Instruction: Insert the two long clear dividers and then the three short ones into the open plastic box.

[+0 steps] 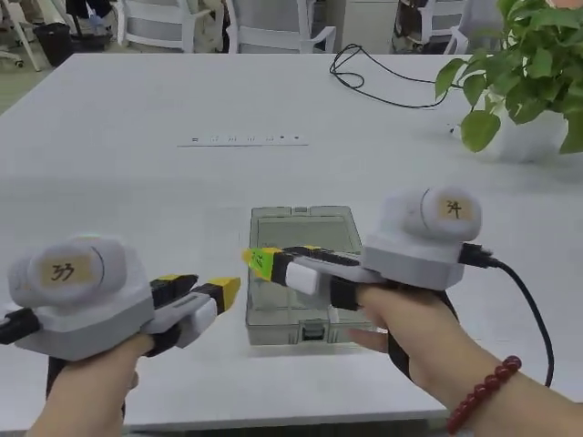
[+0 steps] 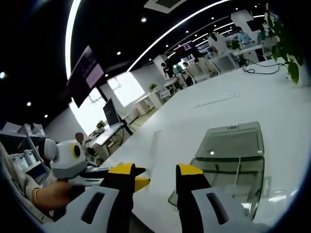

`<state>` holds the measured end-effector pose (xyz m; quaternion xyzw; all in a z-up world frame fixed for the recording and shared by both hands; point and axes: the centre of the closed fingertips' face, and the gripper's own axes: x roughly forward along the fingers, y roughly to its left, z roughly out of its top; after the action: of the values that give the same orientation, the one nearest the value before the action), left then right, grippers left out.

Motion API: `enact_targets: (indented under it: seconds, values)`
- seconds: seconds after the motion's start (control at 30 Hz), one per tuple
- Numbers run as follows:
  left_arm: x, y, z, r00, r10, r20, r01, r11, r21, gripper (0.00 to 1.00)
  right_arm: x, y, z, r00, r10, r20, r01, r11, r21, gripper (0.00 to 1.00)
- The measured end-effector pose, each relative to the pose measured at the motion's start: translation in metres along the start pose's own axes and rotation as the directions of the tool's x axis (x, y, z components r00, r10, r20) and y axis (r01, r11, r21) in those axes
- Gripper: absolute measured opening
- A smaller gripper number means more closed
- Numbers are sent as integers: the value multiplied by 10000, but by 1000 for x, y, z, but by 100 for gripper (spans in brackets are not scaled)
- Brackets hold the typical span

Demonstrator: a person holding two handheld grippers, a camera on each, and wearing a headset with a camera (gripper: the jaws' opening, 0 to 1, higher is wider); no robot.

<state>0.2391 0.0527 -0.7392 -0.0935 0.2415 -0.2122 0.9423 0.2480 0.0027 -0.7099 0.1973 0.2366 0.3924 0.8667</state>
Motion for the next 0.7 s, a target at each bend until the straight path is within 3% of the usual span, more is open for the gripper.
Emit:
enact_targets:
  seconds: [0.2,0.7]
  values:
    - [-1,-16,4,9978,-616,242,613,9981,112,30,8,3,1,9999,18,129,-21,9998,214,30]
    - [-2,-33,11,9913,-1236,452,1239,9923,-31,30,11,6,4,9989,23,469,-49,9985,549,17]
